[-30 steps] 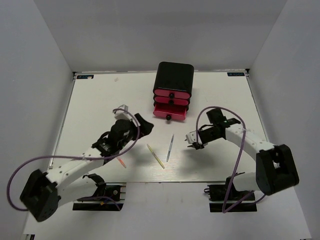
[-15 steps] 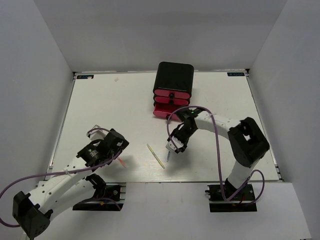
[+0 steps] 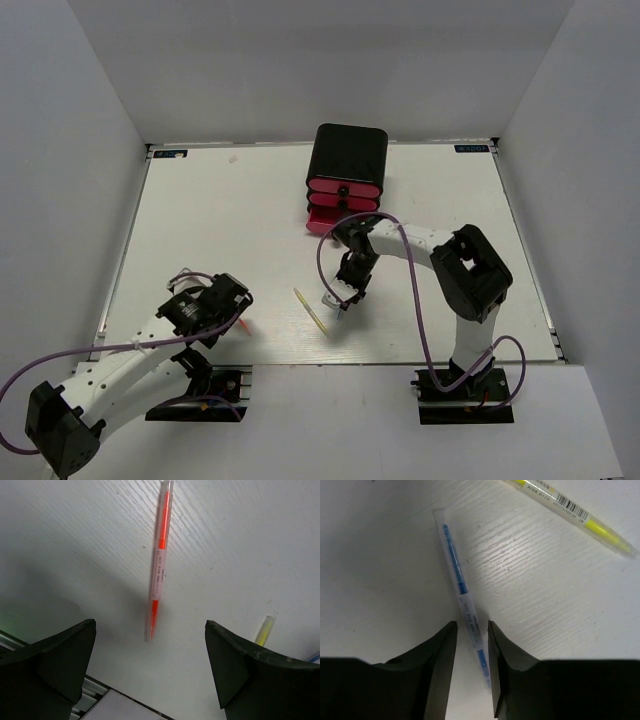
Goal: Sort the stationery into containers
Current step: Pick up the pen from the center of the board, then place the pen in the drawer.
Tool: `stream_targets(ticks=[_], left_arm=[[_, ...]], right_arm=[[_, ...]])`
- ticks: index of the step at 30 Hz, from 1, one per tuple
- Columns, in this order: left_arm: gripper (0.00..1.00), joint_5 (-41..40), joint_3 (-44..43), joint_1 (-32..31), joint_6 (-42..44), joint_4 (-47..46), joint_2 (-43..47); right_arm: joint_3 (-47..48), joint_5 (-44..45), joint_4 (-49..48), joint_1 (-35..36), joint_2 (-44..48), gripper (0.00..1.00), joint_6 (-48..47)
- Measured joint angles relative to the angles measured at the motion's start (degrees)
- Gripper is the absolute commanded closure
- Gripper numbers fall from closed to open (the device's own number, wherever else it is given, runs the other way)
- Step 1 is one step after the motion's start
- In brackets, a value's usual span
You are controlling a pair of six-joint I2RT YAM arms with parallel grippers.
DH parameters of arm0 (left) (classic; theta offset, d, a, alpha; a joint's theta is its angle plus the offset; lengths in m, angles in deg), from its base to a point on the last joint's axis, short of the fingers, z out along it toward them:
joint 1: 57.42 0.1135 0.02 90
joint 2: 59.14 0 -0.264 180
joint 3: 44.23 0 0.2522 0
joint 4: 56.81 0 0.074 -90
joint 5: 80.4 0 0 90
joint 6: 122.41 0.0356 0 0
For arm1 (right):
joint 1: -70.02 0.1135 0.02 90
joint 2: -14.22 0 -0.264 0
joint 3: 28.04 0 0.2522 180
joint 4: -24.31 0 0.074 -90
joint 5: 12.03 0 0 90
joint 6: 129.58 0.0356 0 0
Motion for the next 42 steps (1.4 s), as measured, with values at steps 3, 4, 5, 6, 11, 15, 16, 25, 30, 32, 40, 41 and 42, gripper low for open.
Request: stream_targets(ticks=[3, 4, 5, 6, 11, 15, 16, 25, 30, 32, 40, 41, 42], left_arm=[[0.00, 0.3, 0.3, 0.0, -0.3, 0.5, 0.5], [0.00, 0.3, 0.3, 0.0, -0.4, 0.5, 0.7], [0.00, 0.3, 0.4, 0.0, -0.6, 0.5, 0.8], [0.00, 0.3, 0.4, 0.0, -0.6, 0.4, 1.0], [0.00, 0.4, 1.9, 0.0, -0.7, -0.4, 2.6], [0.00, 1.1, 4.2, 0.0, -0.6, -2.1, 2.9], [0.00, 1.3, 4.9, 0.0, -0.4, -2.7, 2.9], [0.00, 1.5, 6.3, 0.0, 2.4, -7.7, -3.4], [0.00, 1.4, 6.2, 0.0, 3.6, -8.9, -6.0], [0.00, 1.3, 6.2, 0.0, 3.9, -9.1, -6.0], [0.00, 1.3, 6.3, 0.0, 4.0, -9.9, -4.9], [0.00, 1.3, 6.3, 0.0, 4.0, -10.1, -4.9], [0.00, 1.3, 6.3, 0.0, 4.0, -10.3, -4.9]], right_arm=[[0.9, 1.2, 0.8, 0.3, -0.6, 0.79, -0.1], [1.1, 1.5, 1.0, 0.3, -0.8, 0.90, 0.0], [1.3, 1.6, 0.9, 0.3, -0.9, 0.95, 0.2], [1.3, 1.7, 0.5, 0.3, -0.9, 0.98, 1.1], [2.0, 1.5, -4.1, 0.0, -0.9, 1.00, 16.7], [2.4, 1.8, -10.8, -0.8, 1.9, 1.00, 35.1], [2.7, 2.0, -12.0, -1.1, 3.5, 1.00, 39.6], [7.6, 9.4, -24.4, -4.0, 11.9, 1.00, 63.9], [8.9, 13.4, -25.3, -5.7, 9.4, 1.00, 67.4], [10.0, 14.7, -25.8, -6.2, 7.4, 1.00, 67.6], [10.0, 19.5, -29.5, -7.2, 3.2, 1.00, 63.5], [10.0, 19.9, -30.2, -7.3, 2.6, 1.00, 62.9], [10.0, 20.3, -30.7, -7.3, 2.1, 1.00, 62.4]])
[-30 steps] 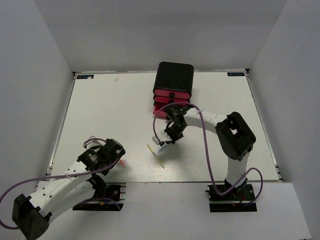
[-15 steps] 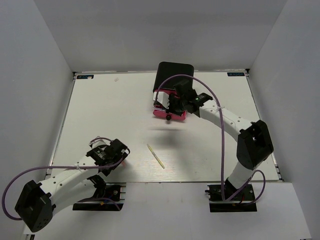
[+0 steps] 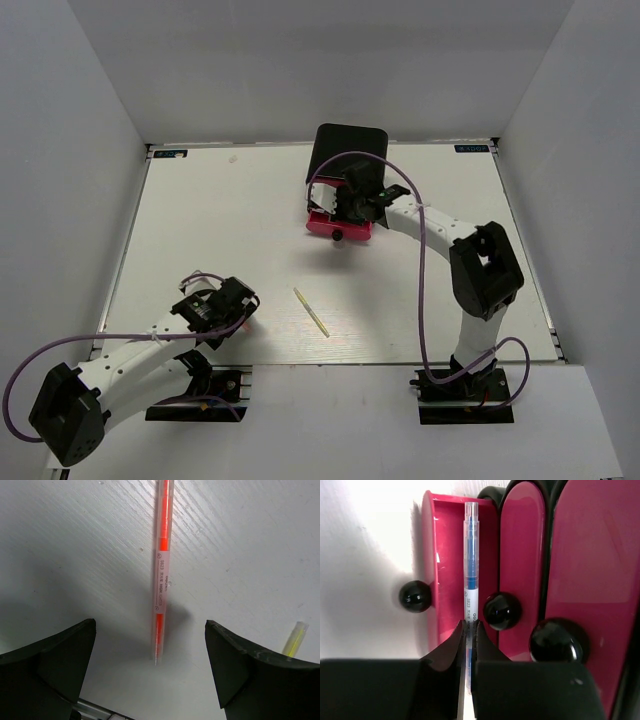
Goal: Sort the stationery into containers
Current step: Place the pen in the drawer, then pick up the pen from the center of the board.
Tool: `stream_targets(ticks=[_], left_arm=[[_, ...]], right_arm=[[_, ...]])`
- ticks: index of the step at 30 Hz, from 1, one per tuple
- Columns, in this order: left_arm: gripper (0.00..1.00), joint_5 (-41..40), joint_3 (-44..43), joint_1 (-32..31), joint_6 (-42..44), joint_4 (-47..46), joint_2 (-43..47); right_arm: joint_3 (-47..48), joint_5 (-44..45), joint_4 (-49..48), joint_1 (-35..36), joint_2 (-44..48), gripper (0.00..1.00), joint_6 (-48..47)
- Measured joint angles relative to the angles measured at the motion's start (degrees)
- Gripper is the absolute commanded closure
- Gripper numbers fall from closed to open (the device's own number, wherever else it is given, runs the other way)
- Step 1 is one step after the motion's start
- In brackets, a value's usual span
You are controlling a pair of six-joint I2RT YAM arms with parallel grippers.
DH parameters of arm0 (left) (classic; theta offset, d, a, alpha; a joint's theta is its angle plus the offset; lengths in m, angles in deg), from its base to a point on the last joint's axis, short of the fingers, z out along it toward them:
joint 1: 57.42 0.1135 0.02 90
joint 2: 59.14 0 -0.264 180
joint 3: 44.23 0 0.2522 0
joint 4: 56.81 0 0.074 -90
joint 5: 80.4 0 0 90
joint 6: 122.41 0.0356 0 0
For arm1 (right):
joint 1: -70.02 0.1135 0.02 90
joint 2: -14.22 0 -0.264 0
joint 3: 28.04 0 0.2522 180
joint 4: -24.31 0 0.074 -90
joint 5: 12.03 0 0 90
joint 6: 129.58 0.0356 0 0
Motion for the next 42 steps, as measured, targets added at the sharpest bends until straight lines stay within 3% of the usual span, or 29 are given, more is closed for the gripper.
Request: stream_targets(ticks=[2, 4, 8, 16, 22, 31, 34, 35, 39, 41, 42], left_arm=[[0.00, 0.0, 0.1, 0.0, 0.0, -0.2, 0.0], [0.00, 0.0, 0.4, 0.0, 0.0, -0.5, 0.0], [0.00, 0.0, 0.5, 0.0, 0.2, -0.8, 0.1], [0.03, -0.4, 0.3, 0.0, 0.6, -1.4, -1.5], [0.23, -0.8, -0.2, 0.0, 1.7, -1.7, -4.1], [0.36, -0.3, -5.7, 0.0, 4.9, -0.7, -16.6], [0.49, 0.2, -7.5, 0.0, 5.5, -1.0, -19.7], [0.59, 0.4, -8.1, 0.0, 5.6, -1.3, -20.6], [0.82, 1.6, -9.0, 0.0, 6.5, -2.6, -22.0], [0.91, 1.9, -9.2, 0.0, 7.1, -2.8, -22.1], [0.98, 2.0, -9.2, 0.0, 7.5, -2.8, -22.1]], right_arm=[[0.0, 0.4, -0.7, 0.0, -1.0, 0.97, -1.1], [0.0, 0.7, -0.9, -0.1, -1.7, 0.79, -1.9], [0.0, 0.8, -0.9, 0.0, -2.7, 0.66, -2.6], [0.2, -0.2, 0.3, -0.1, -2.5, 0.62, -1.4], [-1.4, -3.2, 1.7, -0.3, 4.1, 0.58, 2.3], [-8.2, -9.6, 1.4, -0.9, 19.6, 0.55, 6.9], [-12.3, -11.0, 1.2, -1.3, 22.8, 0.55, 7.1], [-13.6, -11.6, 1.1, -1.5, 23.8, 0.55, 7.3], [-17.9, -13.1, 0.9, -2.3, 26.7, 0.54, 8.1], [-19.8, -13.6, 0.7, -2.6, 28.5, 0.47, 8.4], [-20.6, -13.7, 0.5, -2.7, 29.4, 0.38, 8.7]])
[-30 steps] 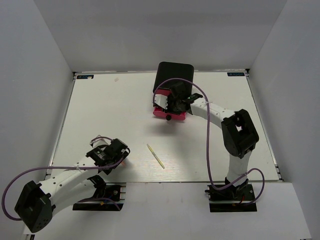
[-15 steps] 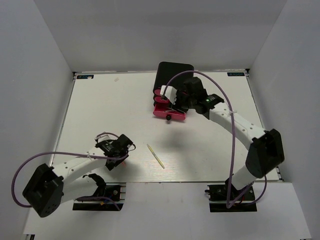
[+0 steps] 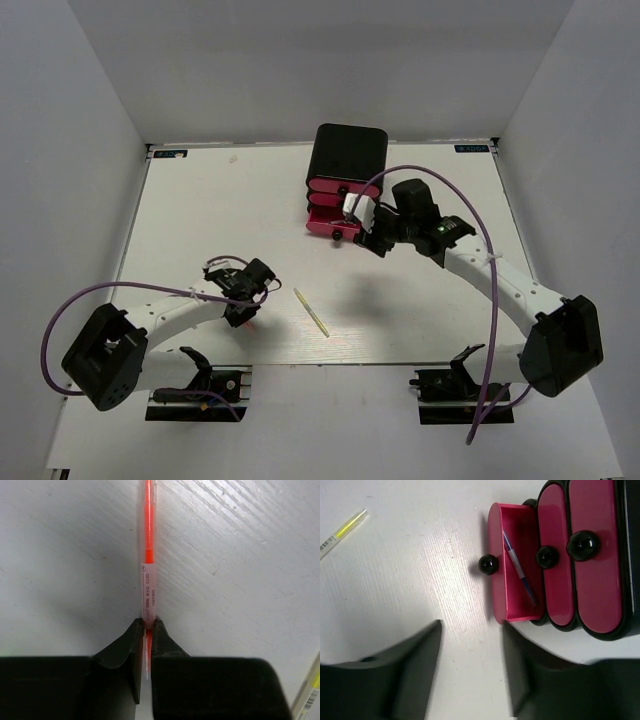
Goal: Sort the stationery into containers
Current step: Pick up the pen from the center of the board, then place the pen in the drawer.
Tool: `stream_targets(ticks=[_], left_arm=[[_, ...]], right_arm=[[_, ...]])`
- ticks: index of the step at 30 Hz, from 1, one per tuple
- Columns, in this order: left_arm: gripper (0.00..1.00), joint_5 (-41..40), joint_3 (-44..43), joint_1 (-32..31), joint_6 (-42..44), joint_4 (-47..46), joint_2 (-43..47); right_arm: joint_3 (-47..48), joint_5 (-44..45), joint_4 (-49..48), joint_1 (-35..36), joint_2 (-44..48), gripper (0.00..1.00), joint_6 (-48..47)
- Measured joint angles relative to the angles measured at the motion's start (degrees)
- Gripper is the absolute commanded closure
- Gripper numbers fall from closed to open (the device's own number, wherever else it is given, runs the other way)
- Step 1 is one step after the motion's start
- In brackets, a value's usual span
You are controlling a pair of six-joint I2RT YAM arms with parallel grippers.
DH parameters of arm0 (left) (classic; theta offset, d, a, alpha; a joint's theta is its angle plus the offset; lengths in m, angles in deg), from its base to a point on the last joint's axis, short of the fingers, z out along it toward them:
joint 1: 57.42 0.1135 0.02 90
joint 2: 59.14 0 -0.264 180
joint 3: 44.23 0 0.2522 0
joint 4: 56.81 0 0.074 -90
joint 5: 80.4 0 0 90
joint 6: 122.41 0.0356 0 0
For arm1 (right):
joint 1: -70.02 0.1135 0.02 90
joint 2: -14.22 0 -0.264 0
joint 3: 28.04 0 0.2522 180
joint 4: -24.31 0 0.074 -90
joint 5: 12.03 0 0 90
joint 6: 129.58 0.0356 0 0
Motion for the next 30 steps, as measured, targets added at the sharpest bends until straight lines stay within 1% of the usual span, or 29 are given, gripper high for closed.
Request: stream_targets(ticks=[1, 3, 5, 6, 7, 8, 10, 13, 16, 18, 21, 24, 27, 30], left_arm=[[1.00, 0.0, -0.1, 0.0, 0.3, 0.0, 0.1], [1.00, 0.6, -0.2, 0.1, 1.6, -0.3, 0.3], [1.00, 1.6, -0.7, 0.0, 4.0, -1.3, 0.4], [1.00, 1.9, -1.4, -0.1, 5.4, -1.8, 0.5], [1.00, 2.1, -2.3, -0.1, 7.4, -2.4, 0.6], [1.00, 2.3, -3.6, -0.1, 9.6, -3.6, 0.7], [1.00, 2.8, -6.6, -0.1, 14.4, -7.0, 1.2], [1.00, 4.6, -10.4, -0.2, 22.7, -15.4, 1.8], [1.00, 9.0, -12.5, -0.1, 31.7, -24.5, 1.7], [1.00, 14.2, -13.6, 0.1, 39.3, -30.6, 0.8], [1.00, 26.6, -15.7, 0.2, 51.7, -38.4, -2.0], [1.00, 37.5, -19.5, 0.1, 64.7, -41.3, -6.1], [1.00, 43.1, -25.0, 0.0, 74.6, -41.2, -11.1], [1.00, 45.1, -31.1, 0.0, 84.5, -38.5, -16.5]], right_arm=[[-0.6, -0.1, -0.2, -0.2, 0.9, 0.21, 0.5], [-1.9, 0.1, -1.1, -0.5, 2.4, 0.13, 1.5], [-3.2, 0.3, -2.0, -1.0, 3.8, 0.13, 2.0], [-3.8, 0.5, -2.3, -1.4, 4.3, 0.17, 2.4], [-4.5, 0.6, -2.6, -1.8, 4.7, 0.24, 2.8], [-5.2, 0.6, -2.7, -2.3, 5.0, 0.54, 3.2], [-6.3, 0.6, -3.0, -3.2, 5.5, 1.00, 4.0], [-7.8, 0.5, -3.6, -4.6, 6.3, 1.00, 6.1], [-9.0, 0.6, -3.9, -5.8, 7.4, 1.00, 7.3], [-9.8, 0.6, -4.4, -6.7, 8.2, 1.00, 7.7], [-10.8, 0.7, -4.8, -7.9, 9.2, 1.00, 8.4], [-11.6, 0.7, -5.3, -9.0, 10.4, 1.00, 8.8], [-12.4, 0.7, -5.8, -10.1, 11.7, 1.00, 9.0], [-13.4, 0.7, -6.6, -11.1, 12.6, 1.00, 9.2]])
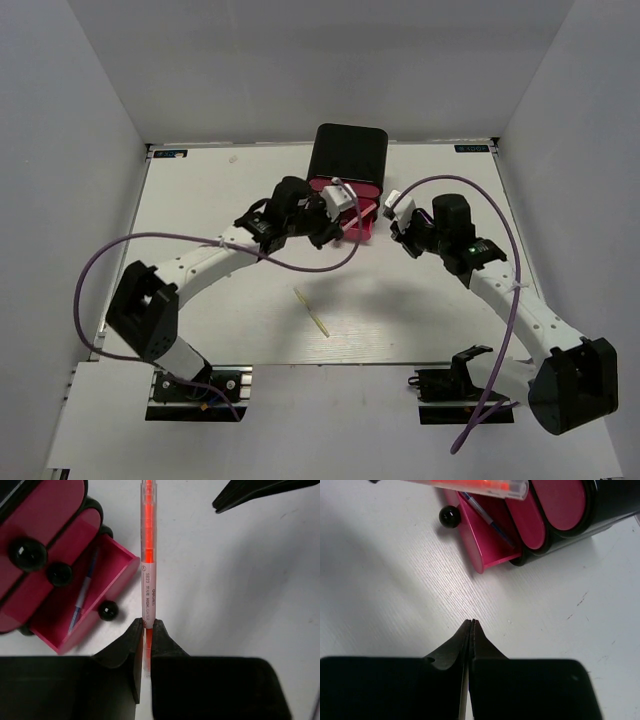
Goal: Sort the stationery into containers
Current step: Place the pen in the drawer.
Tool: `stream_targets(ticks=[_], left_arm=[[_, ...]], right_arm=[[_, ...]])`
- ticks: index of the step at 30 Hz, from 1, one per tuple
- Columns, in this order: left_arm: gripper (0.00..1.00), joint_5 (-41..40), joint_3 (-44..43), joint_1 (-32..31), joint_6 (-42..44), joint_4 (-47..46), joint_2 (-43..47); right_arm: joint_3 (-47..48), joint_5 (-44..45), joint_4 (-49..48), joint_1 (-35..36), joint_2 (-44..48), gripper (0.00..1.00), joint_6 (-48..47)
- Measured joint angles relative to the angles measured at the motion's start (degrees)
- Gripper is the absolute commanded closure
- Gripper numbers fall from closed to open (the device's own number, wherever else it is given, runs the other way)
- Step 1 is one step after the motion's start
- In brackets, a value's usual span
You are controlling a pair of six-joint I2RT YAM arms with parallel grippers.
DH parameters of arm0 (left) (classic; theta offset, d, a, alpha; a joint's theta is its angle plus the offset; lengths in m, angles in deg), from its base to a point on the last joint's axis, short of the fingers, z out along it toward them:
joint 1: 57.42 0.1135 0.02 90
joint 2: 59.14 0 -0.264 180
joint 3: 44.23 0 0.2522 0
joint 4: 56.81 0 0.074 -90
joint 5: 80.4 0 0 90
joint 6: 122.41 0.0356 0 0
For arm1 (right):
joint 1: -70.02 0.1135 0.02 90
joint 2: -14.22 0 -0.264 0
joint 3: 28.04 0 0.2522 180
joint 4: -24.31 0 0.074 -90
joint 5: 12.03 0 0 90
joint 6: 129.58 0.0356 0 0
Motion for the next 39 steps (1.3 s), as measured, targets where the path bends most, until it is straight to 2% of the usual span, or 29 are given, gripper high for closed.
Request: stream_targets(ticks=[7, 13, 27, 33, 34, 36, 37, 39], left_arm=[[1.00, -4.0, -9.3, 0.0, 19.4, 6.3, -10.8], [1.00, -9.6, -11.0, 0.0, 28.2, 7.6, -16.6], [1.00, -15.9, -11.0, 0.1, 33.9, 1.5, -18.5], [0.99, -17.4, -11.9, 0.1, 35.3, 0.6, -22.3], [0.98, -17.7, -12.0, 0.1, 35.6, 0.6, -22.8], [0.88, -18.2, -12.0, 0.0, 36.0, 0.6, -23.5], [0.77, -18.5, -12.0, -0.1, 36.2, 0.5, -23.7], [0.62, -18.9, -12.0, -0.1, 36.5, 0.3, -23.8]], right_arm=[[-1.5, 0.0, -0.5, -1.8, 1.2, 1.00, 0.6], [-2.3, 0.0, -1.4, -3.8, 2.5, 1.00, 1.4], [-4.9, -1.4, -1.5, -7.3, 3.3, 1.00, 2.9], [-5.0, -2.7, -1.5, -8.3, 3.4, 0.99, 3.0], [-5.0, -2.7, -1.5, -8.5, 3.5, 0.99, 3.0], [-5.2, -3.1, -1.5, -8.8, 3.6, 0.97, 3.0], [-5.4, -3.2, -1.4, -8.9, 3.7, 0.97, 3.0], [-5.7, -3.4, -1.1, -9.1, 3.8, 0.97, 3.1]])
